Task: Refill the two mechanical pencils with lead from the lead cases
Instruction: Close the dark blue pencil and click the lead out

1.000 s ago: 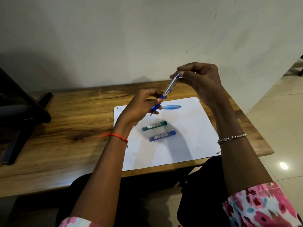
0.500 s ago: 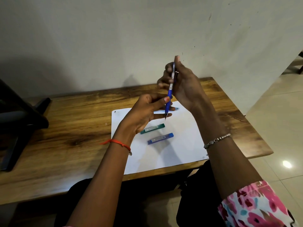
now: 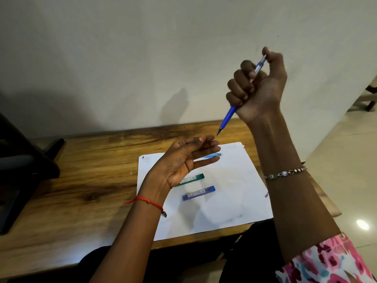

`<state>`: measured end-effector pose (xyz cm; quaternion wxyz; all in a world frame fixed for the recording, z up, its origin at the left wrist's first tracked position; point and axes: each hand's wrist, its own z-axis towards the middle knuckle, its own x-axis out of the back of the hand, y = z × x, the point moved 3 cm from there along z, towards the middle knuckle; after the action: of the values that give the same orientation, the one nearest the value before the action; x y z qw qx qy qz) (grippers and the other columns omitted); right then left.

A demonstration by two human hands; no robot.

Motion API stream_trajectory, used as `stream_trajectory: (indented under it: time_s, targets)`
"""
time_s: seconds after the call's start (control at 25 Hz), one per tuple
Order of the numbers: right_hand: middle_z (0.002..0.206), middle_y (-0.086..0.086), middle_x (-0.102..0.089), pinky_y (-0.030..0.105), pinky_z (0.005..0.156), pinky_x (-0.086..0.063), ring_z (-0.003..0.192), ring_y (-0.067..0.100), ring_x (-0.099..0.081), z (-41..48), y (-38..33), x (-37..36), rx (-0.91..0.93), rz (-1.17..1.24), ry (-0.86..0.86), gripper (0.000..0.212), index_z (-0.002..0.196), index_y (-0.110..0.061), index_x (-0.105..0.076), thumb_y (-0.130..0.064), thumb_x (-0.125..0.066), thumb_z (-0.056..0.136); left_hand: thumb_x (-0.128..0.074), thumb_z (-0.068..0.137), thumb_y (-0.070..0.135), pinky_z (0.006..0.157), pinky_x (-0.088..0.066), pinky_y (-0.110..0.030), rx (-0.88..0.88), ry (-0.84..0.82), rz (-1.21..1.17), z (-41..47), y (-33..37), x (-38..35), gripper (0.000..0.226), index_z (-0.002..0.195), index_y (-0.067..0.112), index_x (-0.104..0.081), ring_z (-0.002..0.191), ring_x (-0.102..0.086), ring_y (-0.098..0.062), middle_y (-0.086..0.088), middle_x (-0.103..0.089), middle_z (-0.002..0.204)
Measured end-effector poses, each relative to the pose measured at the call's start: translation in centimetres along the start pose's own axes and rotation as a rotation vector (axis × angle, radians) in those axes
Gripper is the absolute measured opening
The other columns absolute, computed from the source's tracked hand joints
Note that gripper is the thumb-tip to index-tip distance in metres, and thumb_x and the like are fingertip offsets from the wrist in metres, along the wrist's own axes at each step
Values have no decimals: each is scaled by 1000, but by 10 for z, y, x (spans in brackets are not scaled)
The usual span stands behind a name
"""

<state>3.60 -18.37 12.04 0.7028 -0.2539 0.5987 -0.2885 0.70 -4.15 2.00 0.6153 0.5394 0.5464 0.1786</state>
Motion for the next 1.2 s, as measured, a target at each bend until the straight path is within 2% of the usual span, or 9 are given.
stream_trajectory:
  time_s: [0.16,0.44,1.0,1.2]
  targets:
    - [34,-6,-19,14,35,-10,30,8,-14,3,-11,-8,59,106,3,51,47,-15,-34,-41,-26,90,-45,93,11,62,-59,-29,-24,-26,-69,-2,4,-5,30,82,5,-72,76,-73,-15,-7,-75,78]
    - [34,-6,-20,16,34,-11,29,8,-15,3,-8,-1,47,147,20,53,47,-14,-37,-44,-26,89,-45,92,7,61,-59,-26,-52,-13,-82,-2,7,-6,32,77,6,-74,71,-72,-13,-6,-75,75]
    - [33,-5,-22,15,34,-11,27,7,-18,6,0,6,29,212,24,56,46,-12,-40,-44,-25,90,-45,92,5,64,-59,-25,-64,-5,-55,-2,8,-5,22,91,3,-67,70,-72,-12,-5,-75,75]
    - [34,-5,-22,15,33,-11,27,7,-18,6,1,9,52,258,29,55,46,-12,-40,-42,-26,90,-45,92,6,63,-59,-26,-52,-3,-71,-2,7,-3,33,77,6,-74,71,-72,-14,-6,-75,76]
